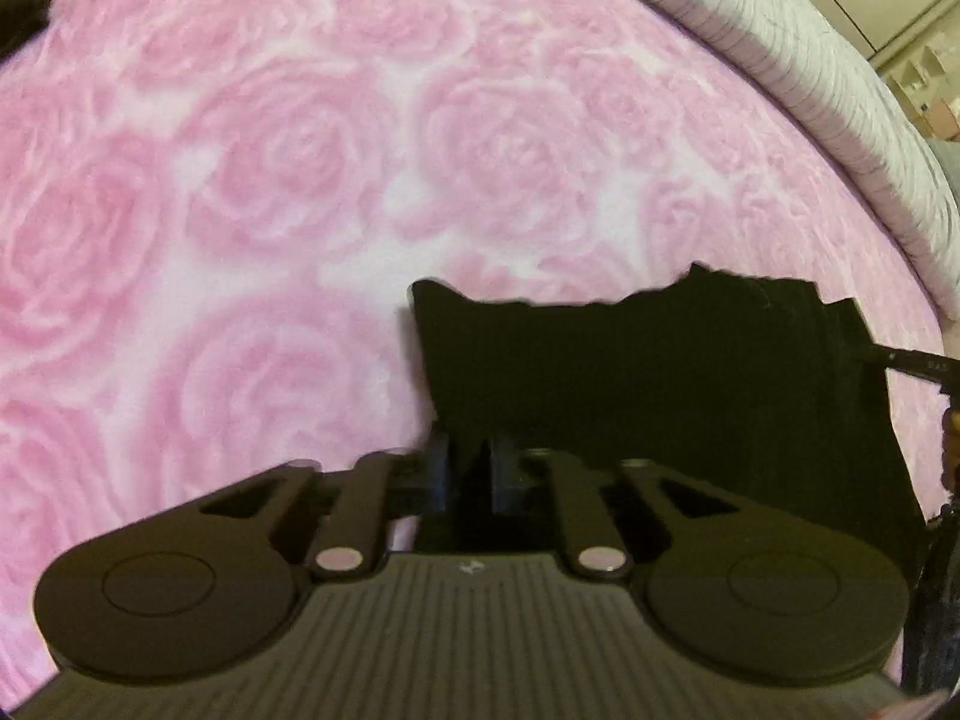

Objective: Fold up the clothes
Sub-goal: 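Grasp the folded jacket edge with the left gripper and lift it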

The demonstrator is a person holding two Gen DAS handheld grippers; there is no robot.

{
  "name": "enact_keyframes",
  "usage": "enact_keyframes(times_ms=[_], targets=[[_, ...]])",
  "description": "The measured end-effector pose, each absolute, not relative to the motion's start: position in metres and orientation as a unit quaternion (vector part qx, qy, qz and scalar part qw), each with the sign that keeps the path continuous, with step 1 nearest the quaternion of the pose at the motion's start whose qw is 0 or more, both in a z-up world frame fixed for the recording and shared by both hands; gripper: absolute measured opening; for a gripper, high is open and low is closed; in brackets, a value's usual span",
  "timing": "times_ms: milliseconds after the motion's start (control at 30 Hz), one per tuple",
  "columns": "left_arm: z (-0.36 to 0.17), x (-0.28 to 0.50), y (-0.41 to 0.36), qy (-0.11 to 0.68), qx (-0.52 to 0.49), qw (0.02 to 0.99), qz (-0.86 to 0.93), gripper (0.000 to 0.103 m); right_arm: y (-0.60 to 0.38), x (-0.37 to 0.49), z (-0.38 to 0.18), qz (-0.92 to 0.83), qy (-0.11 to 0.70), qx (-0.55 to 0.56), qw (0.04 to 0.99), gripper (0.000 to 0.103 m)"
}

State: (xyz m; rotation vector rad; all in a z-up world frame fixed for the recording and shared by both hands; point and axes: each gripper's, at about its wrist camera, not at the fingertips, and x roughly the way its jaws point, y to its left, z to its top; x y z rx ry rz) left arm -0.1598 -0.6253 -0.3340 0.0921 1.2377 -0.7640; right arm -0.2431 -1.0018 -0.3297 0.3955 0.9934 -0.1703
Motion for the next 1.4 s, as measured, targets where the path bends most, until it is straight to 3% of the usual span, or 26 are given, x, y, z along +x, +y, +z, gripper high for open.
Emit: enact_keyframes(times_ms=[100,200,300,433,700,867,967,1033,1233,1367,1400], targets=[[-0.318,-0.164,-0.631,0.533,0.054,0.757,-0.374,0.009,-1.004,-0.254,-0.331,-0.097,0.479,0.178,0.854,0.006],[-0.341,-0.159,-0.637,0.554,0.07,0.746,-0.364,0.01,-0.992,-0.245,-0.351,-0.095,0.503,0.148,0.846,0.008],[-0.355,-0.157,-0.637,0.571,0.072,0.738,-0.352,0.016,-0.988,-0.24,-0.353,-0.105,0.5,0.143,0.848,0.023],[-0.335,-0.163,-0.626,0.559,0.068,0.752,-0.342,0.021,-0.979,-0.261,-0.314,-0.123,0.461,0.127,0.87,0.031],[-0.284,-0.255,-0.599,0.561,0.084,0.715,-0.408,0.021,-0.889,-0.353,-0.29,-0.024,0.497,0.134,0.857,0.031],[-0.321,-0.322,-0.583,0.603,0.162,0.66,-0.418,0.021,-0.865,-0.418,-0.317,-0.041,0.552,0.092,0.828,0.026],[-0.333,-0.322,-0.568,0.613,0.142,0.67,-0.393,0.013,-0.876,-0.442,-0.312,-0.053,0.549,0.097,0.828,0.027],[-0.331,-0.317,-0.567,0.62,0.135,0.674,-0.379,0.009,-0.888,-0.45,-0.304,-0.092,0.546,0.106,0.826,0.021],[-0.315,-0.326,-0.588,0.592,0.216,0.667,-0.397,0.014,-0.931,-0.475,-0.314,-0.179,0.564,0.163,0.789,0.024],[-0.308,-0.331,-0.592,0.586,0.233,0.67,-0.392,0.014,-0.929,-0.483,-0.287,-0.185,0.53,0.169,0.81,0.028],[-0.3,-0.333,-0.593,0.582,0.234,0.674,-0.39,0.016,-0.925,-0.484,-0.28,-0.181,0.525,0.17,0.814,0.036]])
